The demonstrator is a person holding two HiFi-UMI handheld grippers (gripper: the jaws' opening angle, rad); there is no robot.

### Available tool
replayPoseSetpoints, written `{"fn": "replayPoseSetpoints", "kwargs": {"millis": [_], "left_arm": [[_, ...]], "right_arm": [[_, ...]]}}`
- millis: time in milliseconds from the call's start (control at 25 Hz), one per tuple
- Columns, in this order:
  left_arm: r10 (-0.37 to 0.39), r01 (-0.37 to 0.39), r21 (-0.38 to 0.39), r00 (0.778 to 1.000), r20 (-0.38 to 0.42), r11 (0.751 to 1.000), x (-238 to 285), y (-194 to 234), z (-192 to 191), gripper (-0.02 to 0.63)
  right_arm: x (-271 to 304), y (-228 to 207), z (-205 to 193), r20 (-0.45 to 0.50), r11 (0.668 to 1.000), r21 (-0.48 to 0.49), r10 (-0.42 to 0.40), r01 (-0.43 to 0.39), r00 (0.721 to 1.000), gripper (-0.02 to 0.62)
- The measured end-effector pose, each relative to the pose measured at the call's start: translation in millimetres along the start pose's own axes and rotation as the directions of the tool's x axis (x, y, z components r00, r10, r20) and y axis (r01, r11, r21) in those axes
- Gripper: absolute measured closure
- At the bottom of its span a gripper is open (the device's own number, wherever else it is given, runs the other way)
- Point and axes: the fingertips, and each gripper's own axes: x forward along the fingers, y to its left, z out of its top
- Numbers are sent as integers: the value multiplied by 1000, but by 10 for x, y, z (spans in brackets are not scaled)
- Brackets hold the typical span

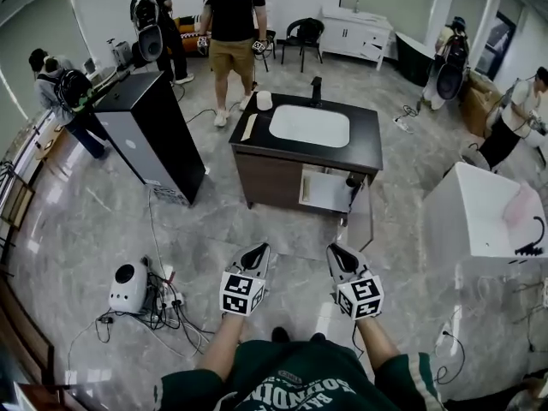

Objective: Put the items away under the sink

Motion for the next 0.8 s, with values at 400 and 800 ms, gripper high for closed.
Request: {"fn": "replayPoseSetpoints", "kwargs": {"millis": [400, 800], "left_arm": [[-24, 24, -5, 1000, 4, 1000, 121, 236, 4, 595], [-34, 34, -31, 999, -11, 999, 732, 554, 92, 595]], "right_arm": [[184, 13, 144, 31, 998, 54, -34, 32, 999, 551], [771, -287, 320, 34, 998, 65, -25, 23, 999, 551]]}}
